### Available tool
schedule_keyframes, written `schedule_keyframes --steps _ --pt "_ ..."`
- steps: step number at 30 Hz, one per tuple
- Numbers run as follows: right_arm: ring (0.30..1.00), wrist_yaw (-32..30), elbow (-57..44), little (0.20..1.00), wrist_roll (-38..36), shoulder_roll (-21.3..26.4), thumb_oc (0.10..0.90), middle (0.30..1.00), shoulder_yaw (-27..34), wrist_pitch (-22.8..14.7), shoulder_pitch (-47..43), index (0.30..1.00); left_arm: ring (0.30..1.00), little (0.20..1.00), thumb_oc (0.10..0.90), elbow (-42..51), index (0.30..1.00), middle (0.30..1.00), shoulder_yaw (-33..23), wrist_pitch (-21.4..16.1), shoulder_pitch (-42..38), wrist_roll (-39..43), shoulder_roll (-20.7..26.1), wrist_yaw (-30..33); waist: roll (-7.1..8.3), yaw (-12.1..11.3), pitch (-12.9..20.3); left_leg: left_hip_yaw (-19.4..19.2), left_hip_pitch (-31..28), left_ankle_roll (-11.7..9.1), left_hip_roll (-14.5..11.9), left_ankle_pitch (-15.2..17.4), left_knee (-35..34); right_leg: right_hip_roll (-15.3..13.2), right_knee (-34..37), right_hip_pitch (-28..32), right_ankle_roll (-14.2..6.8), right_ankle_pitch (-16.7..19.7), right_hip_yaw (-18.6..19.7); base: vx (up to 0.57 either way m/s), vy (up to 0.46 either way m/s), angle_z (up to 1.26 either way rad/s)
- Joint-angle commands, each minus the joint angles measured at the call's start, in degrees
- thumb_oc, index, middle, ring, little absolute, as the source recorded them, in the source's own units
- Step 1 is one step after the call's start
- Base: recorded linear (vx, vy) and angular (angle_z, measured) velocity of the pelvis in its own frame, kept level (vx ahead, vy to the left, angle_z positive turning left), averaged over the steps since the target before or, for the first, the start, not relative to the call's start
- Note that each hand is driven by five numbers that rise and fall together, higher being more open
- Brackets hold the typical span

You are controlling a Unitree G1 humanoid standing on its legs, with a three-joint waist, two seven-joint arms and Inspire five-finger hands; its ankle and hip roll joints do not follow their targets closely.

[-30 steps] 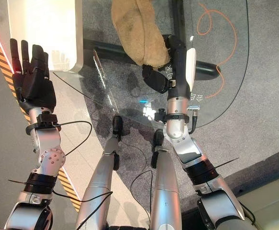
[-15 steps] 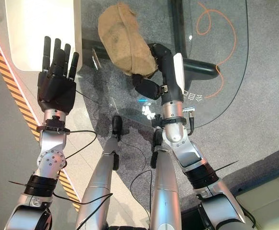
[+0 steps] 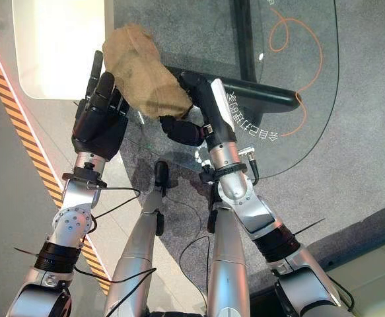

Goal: Wipe the table with a cloth and put it in the basket.

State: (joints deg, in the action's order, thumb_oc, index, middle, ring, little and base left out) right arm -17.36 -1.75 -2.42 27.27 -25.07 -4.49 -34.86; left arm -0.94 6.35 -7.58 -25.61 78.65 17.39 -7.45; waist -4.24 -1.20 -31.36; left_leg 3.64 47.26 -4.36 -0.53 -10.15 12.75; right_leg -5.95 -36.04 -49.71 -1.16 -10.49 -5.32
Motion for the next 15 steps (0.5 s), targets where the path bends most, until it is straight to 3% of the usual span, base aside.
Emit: schedule_keyframes --steps 1,15 --pt "0.3 2.44 -15.68 0.2 -0.51 -1.49 0.1 0.3 -1.23 -8.62 -8.08 0.3 0.9 0.9 0.8 9.43 0.9 0.9 0.65 -1.76 -2.44 0.82 2.15 -3.41 2.02 -0.43 1.57 -4.3 -2.44 5.05 5.62 9.74 6.55 3.88 14.93 3.13 -2.2 10.45 -0.37 0.0 0.0 0.0" --pt "0.3 4.43 -17.1 0.2 -1.52 -1.26 0.1 0.3 -3.26 -7.08 -8.82 0.3 0.9 0.9 0.8 10.64 0.9 0.9 1.14 -1.27 -1.75 0.54 1.34 -3.43 2.19 -0.82 1.57 -4.11 -2.27 4.99 5.69 9.51 6.46 4.03 14.8 3.07 -2.02 10.23 -0.7 0.0 0.0 0.0"
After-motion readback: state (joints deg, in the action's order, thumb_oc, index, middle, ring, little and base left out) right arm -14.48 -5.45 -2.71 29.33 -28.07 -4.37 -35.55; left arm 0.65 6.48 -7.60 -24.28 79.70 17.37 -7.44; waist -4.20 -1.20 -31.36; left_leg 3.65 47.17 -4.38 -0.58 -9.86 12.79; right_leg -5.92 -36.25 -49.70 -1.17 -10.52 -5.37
